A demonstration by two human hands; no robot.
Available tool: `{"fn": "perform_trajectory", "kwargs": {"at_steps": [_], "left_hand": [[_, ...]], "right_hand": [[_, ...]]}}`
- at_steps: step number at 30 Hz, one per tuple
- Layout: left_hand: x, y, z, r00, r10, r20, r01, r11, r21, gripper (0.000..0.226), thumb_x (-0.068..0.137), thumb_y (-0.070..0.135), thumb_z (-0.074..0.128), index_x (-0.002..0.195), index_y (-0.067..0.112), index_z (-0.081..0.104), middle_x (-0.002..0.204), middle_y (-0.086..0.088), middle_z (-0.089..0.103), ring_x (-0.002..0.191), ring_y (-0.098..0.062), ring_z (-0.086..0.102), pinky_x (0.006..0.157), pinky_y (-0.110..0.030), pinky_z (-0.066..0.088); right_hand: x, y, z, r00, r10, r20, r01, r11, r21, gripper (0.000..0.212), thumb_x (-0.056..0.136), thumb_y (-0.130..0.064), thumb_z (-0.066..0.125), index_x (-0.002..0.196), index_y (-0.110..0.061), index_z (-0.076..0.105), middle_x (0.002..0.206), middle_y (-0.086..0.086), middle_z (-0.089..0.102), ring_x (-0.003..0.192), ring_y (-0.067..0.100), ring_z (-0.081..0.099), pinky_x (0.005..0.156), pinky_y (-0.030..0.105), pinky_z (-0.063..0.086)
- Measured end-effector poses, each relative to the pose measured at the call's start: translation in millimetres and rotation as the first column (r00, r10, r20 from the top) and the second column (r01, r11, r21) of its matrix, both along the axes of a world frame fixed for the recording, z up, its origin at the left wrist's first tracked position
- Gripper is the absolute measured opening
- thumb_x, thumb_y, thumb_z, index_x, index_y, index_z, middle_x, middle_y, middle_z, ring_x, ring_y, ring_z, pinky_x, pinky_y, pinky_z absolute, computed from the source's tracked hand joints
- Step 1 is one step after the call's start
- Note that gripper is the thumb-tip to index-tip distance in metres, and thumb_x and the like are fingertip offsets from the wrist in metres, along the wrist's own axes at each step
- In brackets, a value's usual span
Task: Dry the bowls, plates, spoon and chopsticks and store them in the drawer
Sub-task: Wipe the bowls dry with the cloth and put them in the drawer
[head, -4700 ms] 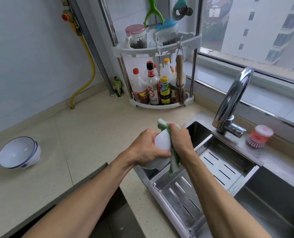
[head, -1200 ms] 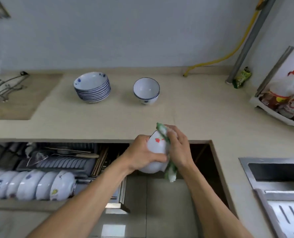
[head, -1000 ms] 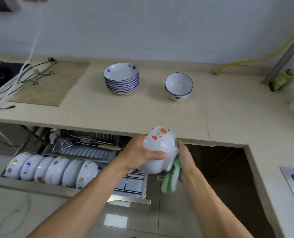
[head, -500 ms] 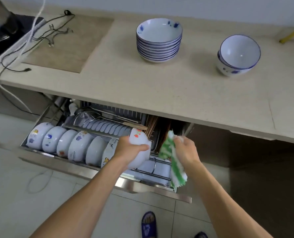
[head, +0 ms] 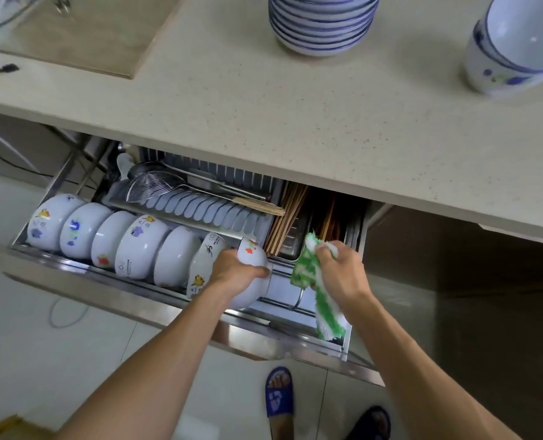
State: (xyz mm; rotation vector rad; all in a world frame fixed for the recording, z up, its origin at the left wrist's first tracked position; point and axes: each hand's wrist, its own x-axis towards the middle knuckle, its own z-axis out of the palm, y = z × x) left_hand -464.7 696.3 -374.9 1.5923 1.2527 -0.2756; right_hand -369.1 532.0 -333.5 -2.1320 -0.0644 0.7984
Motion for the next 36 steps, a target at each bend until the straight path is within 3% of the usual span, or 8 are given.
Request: {"fn": "perform_trajectory", "kwargs": {"at_steps": [6, 14, 21, 24, 26, 29, 32, 36], "left_hand": [[2.9, 4.7, -17.0, 0.998, -0.034, -0.055, 0.035, 0.999, 0.021, 0.041, 0.071, 0.020, 0.089, 0.104, 0.007, 0.068, 0.096, -0.009, 0.070, 0.088, -0.024, 0.063, 0.075, -0.029, 0.047], [0.9, 11.7, -37.7, 0.983, -0.060, -0.171, 0.068, 0.997, 0.041, 0.052, 0.078, 0.028, 0.084, 0.118, 0.004, 0.062, 0.118, -0.013, 0.068, 0.108, -0.031, 0.063, 0.092, -0.037, 0.052], [-1.7, -8.2, 17.6, 0.960, -0.216, -0.179, 0.255, 0.938, 0.233, 0.041, 0.092, 0.027, 0.066, 0.127, 0.008, 0.056, 0.129, -0.010, 0.061, 0.109, -0.029, 0.059, 0.086, -0.031, 0.042], [6.3, -31.7, 53.0, 0.946, -0.322, 0.041, 0.301, 0.917, 0.264, 0.054, 0.091, 0.020, 0.070, 0.140, 0.016, 0.048, 0.140, -0.003, 0.054, 0.120, -0.020, 0.054, 0.097, -0.031, 0.043], [19.0, -54.1, 78.5, 0.879, -0.426, 0.212, 0.393, 0.901, 0.182, 0.067, 0.086, 0.016, 0.073, 0.145, 0.025, 0.043, 0.141, 0.002, 0.053, 0.127, -0.015, 0.051, 0.107, -0.035, 0.043], [42.4, -99.7, 118.2, 0.677, -0.637, 0.368, 0.633, 0.759, 0.149, 0.075, 0.074, 0.024, 0.082, 0.139, 0.034, 0.045, 0.129, 0.013, 0.061, 0.119, -0.004, 0.057, 0.104, -0.036, 0.048], [63.4, -149.7, 147.9, 0.576, -0.706, 0.412, 0.719, 0.677, 0.155, 0.088, 0.061, 0.036, 0.089, 0.135, 0.036, 0.042, 0.116, 0.016, 0.063, 0.106, -0.001, 0.061, 0.093, -0.030, 0.052], [91.1, -233.8, 173.3, 0.468, -0.774, 0.426, 0.762, 0.598, 0.248, 0.094, 0.053, 0.045, 0.091, 0.131, 0.034, 0.039, 0.113, 0.014, 0.063, 0.103, -0.004, 0.063, 0.088, -0.030, 0.054]], "right_hand": [[-2.5, 7.5, -9.1, 1.000, 0.014, -0.017, -0.014, 1.000, 0.012, 0.024, 0.105, -0.031, 0.044, 0.106, -0.014, 0.062, 0.080, 0.005, 0.062, 0.066, 0.016, 0.053, 0.063, 0.030, 0.044], [-5.7, 3.8, -12.4, 0.998, -0.060, -0.033, 0.063, 0.995, 0.080, 0.020, 0.104, -0.028, 0.051, 0.115, -0.012, 0.055, 0.080, 0.002, 0.061, 0.042, -0.003, 0.054, 0.040, 0.013, 0.037], [0.7, -19.4, 15.2, 0.994, -0.109, 0.022, 0.107, 0.992, 0.072, 0.023, 0.102, -0.033, 0.052, 0.087, -0.017, 0.060, 0.074, 0.008, 0.064, 0.056, 0.010, 0.054, 0.049, 0.018, 0.043], [2.2, -35.2, 34.1, 0.995, -0.094, 0.031, 0.091, 0.991, 0.097, 0.024, 0.101, -0.037, 0.054, 0.089, -0.018, 0.063, 0.080, 0.008, 0.069, 0.066, 0.016, 0.059, 0.062, 0.030, 0.048], [3.4, -51.6, 54.3, 0.992, -0.101, 0.082, 0.092, 0.990, 0.109, 0.022, 0.101, -0.036, 0.055, 0.089, -0.019, 0.063, 0.080, 0.003, 0.068, 0.070, 0.016, 0.061, 0.065, 0.032, 0.048], [7.3, -86.1, 90.0, 0.980, -0.134, 0.150, 0.112, 0.983, 0.142, 0.020, 0.100, -0.030, 0.055, 0.090, -0.015, 0.063, 0.080, 0.003, 0.067, 0.071, 0.013, 0.060, 0.065, 0.030, 0.047], [11.5, -125.7, 120.0, 0.967, -0.178, 0.180, 0.145, 0.973, 0.179, 0.016, 0.101, -0.027, 0.055, 0.097, -0.012, 0.059, 0.088, 0.006, 0.067, 0.078, 0.014, 0.064, 0.068, 0.029, 0.052], [18.6, -196.1, 161.8, 0.905, -0.418, 0.081, 0.381, 0.879, 0.285, 0.015, 0.101, -0.027, 0.053, 0.109, -0.015, 0.049, 0.099, 0.005, 0.061, 0.084, 0.012, 0.062, 0.064, 0.021, 0.054]]}}
